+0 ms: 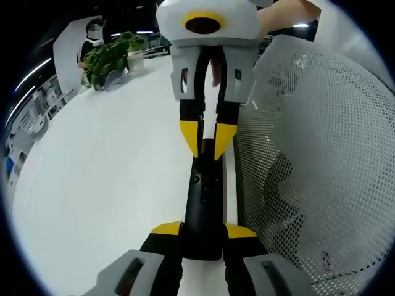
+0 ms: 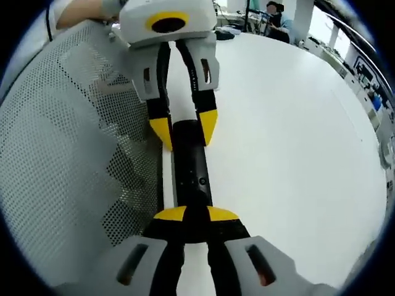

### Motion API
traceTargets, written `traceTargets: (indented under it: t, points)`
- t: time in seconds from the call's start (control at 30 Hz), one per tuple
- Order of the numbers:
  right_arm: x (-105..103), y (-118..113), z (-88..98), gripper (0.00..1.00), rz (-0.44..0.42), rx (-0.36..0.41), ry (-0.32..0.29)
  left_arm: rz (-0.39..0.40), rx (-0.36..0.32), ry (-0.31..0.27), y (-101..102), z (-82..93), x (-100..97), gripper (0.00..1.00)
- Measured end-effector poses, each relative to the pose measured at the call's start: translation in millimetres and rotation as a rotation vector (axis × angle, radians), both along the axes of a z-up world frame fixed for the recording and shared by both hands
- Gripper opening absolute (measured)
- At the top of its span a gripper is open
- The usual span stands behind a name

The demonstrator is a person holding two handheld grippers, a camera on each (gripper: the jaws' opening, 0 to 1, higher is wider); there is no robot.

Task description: Press the specified remote control buttons in sequence, fully releasing each button before pressing the next.

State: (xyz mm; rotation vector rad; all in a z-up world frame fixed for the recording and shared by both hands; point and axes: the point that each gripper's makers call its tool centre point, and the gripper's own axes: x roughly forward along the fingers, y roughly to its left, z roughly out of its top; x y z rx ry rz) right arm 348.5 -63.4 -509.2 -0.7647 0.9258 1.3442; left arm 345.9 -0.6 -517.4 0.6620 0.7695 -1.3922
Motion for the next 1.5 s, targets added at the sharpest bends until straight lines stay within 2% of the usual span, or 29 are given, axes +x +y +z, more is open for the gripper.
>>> traceTargets:
  t: [0.1, 0.27, 0.4, 0.5, 0.63, 0.67, 0.7, 0.83, 0.97, 1.13, 1.27, 1.5]
  points:
    - [-1.0, 4.8, 0.1, 0.09, 0.0, -0.008, -0.012, -0.001, 0.001, 0.001, 0.1, 0.0, 0.0, 0.24]
    - [-0.8, 6.6, -0.1, 0.09, 0.058, -0.031, -0.03, -0.004, 0.002, 0.001, 0.4, 0.1, -0.1, 0.24]
    - [-1.6, 8.1, -1.0, 0.09, 0.161, -0.077, -0.083, -0.008, 0.011, 0.003, 0.5, -0.1, 0.1, 0.24]
    - [-3.0, 9.2, -1.8, 0.09, 0.177, -0.094, -0.09, -0.016, 0.019, 0.003, 0.5, 0.3, -0.1, 0.24]
    - [-0.5, 8.5, -2.1, 0.09, 0.154, -0.093, -0.067, -0.015, 0.01, 0.008, 0.3, 0.1, 0.2, 0.24]
    - [-0.9, 8.2, -2.2, 0.09, 0.114, -0.085, -0.038, -0.015, 0.009, 0.008, 0.2, 0.1, 0.2, 0.24]
    - [0.1, 7.8, -1.9, 0.09, 0.105, -0.08, -0.034, -0.015, 0.009, 0.007, 0.2, 0.1, 0.2, 0.24]
    - [-0.3, 7.0, -0.5, 0.09, 0.061, -0.042, -0.032, -0.009, 0.004, 0.006, -0.1, 0.1, 0.2, 0.24]
    - [-0.8, 8.9, -0.1, 0.09, 0.062, -0.03, -0.052, -0.009, 0.002, 0.003, 0.1, 0.0, 0.5, 0.24]
    - [-1.1, 11.3, -0.2, 0.09, 0.083, -0.041, -0.067, -0.01, 0.002, 0.003, 0.2, 0.2, 0.1, 0.24]
    - [-2.4, 13.0, -0.4, 0.09, 0.151, -0.074, -0.107, -0.015, 0.005, 0.0, 0.5, 0.2, -0.2, 0.24]
    - [-1.8, 13.1, -1.7, 0.09, 0.182, -0.102, -0.108, -0.017, 0.007, -0.001, 0.3, -0.9, 0.2, 0.24]
